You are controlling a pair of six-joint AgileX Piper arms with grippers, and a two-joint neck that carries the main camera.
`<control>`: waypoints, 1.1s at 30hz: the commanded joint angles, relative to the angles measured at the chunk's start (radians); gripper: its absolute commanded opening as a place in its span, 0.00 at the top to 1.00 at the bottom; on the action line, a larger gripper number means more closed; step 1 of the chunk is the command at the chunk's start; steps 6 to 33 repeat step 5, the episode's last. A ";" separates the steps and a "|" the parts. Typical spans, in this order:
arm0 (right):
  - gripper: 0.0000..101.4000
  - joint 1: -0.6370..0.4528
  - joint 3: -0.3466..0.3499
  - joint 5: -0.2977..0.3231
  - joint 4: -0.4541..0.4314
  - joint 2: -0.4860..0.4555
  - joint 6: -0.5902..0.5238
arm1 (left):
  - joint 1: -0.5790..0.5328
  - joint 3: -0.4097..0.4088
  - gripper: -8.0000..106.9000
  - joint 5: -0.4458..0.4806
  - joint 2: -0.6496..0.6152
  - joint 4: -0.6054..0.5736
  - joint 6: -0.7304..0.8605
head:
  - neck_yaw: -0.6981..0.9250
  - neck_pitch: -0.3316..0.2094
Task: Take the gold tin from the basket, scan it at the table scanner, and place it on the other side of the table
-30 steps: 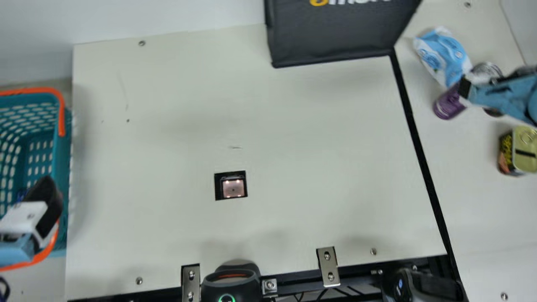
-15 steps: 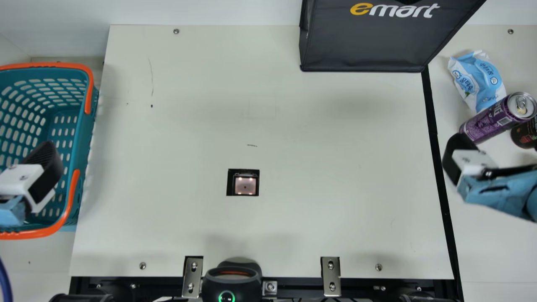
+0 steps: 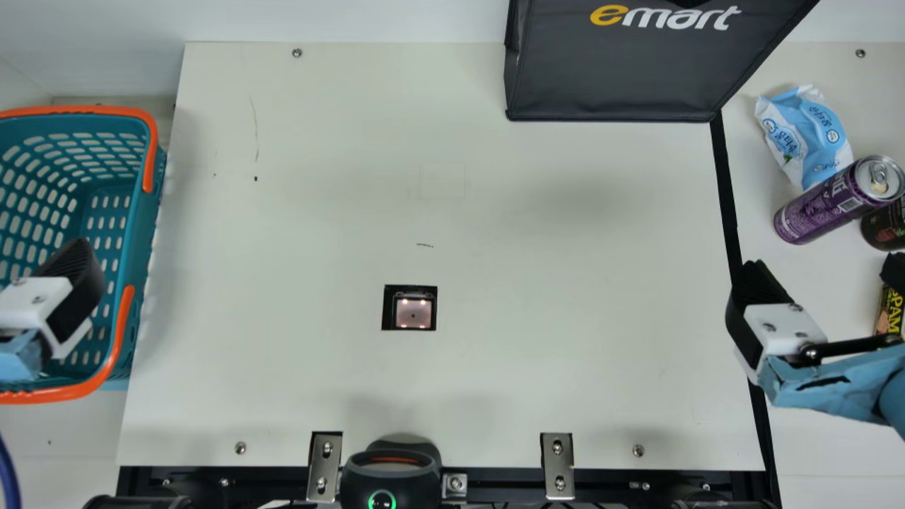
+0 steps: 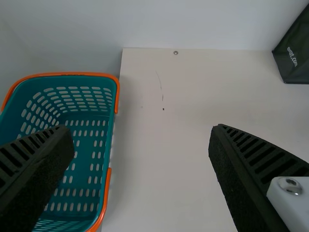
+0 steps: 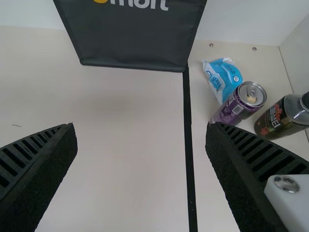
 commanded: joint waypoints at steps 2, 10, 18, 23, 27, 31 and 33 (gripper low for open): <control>0.06 0.000 0.000 0.000 0.000 0.000 0.000 | 0.000 0.000 0.15 0.000 0.000 0.000 0.000 | 0.002 -0.030; 0.06 0.000 0.000 -0.001 0.000 0.000 0.000 | 0.000 0.000 0.15 0.000 0.000 0.000 0.000 | 0.002 -0.030; 0.06 0.000 0.000 -0.001 0.000 0.000 0.000 | 0.000 0.000 0.15 0.000 0.000 0.000 0.000 | 0.002 -0.030; 0.06 0.000 0.000 -0.001 0.000 0.000 0.000 | 0.000 0.000 0.15 0.000 0.000 0.000 0.000 | 0.002 -0.030; 0.06 0.000 0.000 -0.001 0.000 0.000 0.000 | 0.000 0.000 0.15 0.000 0.000 0.000 0.000 | 0.002 -0.030; 0.06 0.000 0.000 -0.001 0.000 0.000 0.000 | 0.000 0.000 0.15 0.000 0.000 0.000 0.000 | 0.002 -0.030; 0.06 0.000 0.000 -0.001 0.000 0.000 0.000 | 0.000 0.000 0.15 0.000 0.000 0.000 0.000 | 0.002 -0.030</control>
